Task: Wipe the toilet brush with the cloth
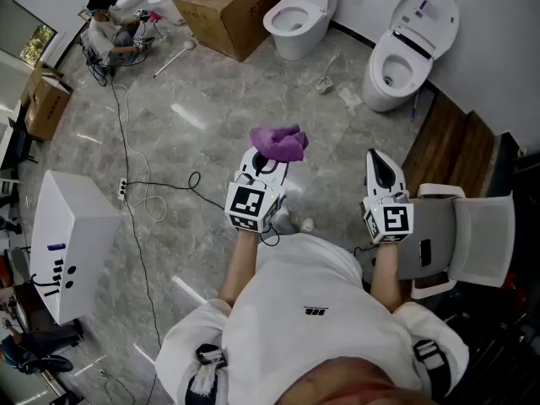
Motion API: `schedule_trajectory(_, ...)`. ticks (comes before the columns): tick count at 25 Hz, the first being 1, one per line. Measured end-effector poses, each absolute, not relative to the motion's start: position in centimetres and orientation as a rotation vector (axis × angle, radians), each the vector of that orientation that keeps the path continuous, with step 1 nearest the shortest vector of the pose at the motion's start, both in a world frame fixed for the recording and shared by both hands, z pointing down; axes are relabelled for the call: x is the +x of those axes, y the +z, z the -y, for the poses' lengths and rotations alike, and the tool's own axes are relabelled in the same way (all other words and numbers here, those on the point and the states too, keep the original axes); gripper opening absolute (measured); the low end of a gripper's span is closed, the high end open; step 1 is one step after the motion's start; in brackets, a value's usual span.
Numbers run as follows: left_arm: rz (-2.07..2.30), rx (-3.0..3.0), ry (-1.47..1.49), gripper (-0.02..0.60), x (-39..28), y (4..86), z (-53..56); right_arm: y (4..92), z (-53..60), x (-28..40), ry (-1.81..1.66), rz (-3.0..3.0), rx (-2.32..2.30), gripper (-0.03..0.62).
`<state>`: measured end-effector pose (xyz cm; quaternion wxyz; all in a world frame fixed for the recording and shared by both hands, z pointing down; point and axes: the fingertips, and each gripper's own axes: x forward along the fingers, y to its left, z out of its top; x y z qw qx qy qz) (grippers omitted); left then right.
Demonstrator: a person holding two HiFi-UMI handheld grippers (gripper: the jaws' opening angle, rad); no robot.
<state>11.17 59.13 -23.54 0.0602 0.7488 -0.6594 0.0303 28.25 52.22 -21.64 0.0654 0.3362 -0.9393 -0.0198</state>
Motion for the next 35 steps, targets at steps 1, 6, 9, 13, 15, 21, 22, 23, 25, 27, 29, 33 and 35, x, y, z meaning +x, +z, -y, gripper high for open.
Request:
schedule_trajectory(1, 1.996, 2.267, 0.094, 0.067, 11.3, -23.4, -59.0, -21.5, -52.0, 28.5, -0.061, 2.834, 1.02, -0.005)
schedule_trajectory(6, 2.006, 2.283, 0.118, 0.067, 11.8, -22.4, -58.4, -21.3, -51.1, 28.8, -0.072, 2.853, 1.007, -0.005)
schedule_trajectory(9, 2.016, 2.284, 0.12, 0.067, 11.8, -22.2, -57.2, -21.0, -49.9, 28.8, -0.091, 2.839, 0.995, -0.005)
schedule_trajectory(13, 2.018, 2.289, 0.122, 0.067, 11.3, -22.2, -55.5, -20.7, -48.3, 28.5, -0.091, 2.822, 0.988, -0.005)
schedule_trajectory(15, 2.016, 2.292, 0.126, 0.067, 10.8, -22.2, -54.6, -20.8, -47.5, 28.2, -0.085, 2.821, 0.984, -0.005)
schedule_trajectory(21, 2.002, 2.298, 0.133, 0.067, 8.4, -21.5, -49.8, -20.4, -43.2, 26.5, -0.05, 2.818, 1.012, -0.005)
schedule_trajectory(22, 1.991, 2.302, 0.136, 0.067, 7.9, -21.4, -48.9, -20.3, -42.4, 26.0, -0.043, 2.814, 1.02, -0.005)
schedule_trajectory(23, 1.979, 2.308, 0.141, 0.067, 7.4, -21.3, -47.9, -20.2, -41.6, 25.5, -0.034, 2.81, 1.028, -0.005)
schedule_trajectory(25, 1.96, 2.321, 0.149, 0.067, 6.2, -21.2, -45.9, -20.2, -39.8, 24.2, -0.012, 2.805, 1.041, -0.005)
schedule_trajectory(27, 1.947, 2.33, 0.145, 0.067, 4.9, -21.2, -43.7, -20.1, -37.8, 22.8, -0.005, 2.793, 1.047, -0.005)
schedule_trajectory(29, 1.934, 2.339, 0.141, 0.067, 3.5, -21.1, -41.5, -20.0, -35.9, 21.4, -0.015, 2.78, 1.055, -0.005)
schedule_trajectory(33, 1.903, 2.358, 0.145, 0.067, 0.9, -20.4, -37.6, -19.6, -32.3, 18.7, -0.023, 2.764, 1.072, -0.005)
schedule_trajectory(35, 1.891, 2.366, 0.146, 0.067, -0.2, -20.2, -35.7, -19.3, -30.7, 17.5, -0.028, 2.755, 1.077, -0.005)
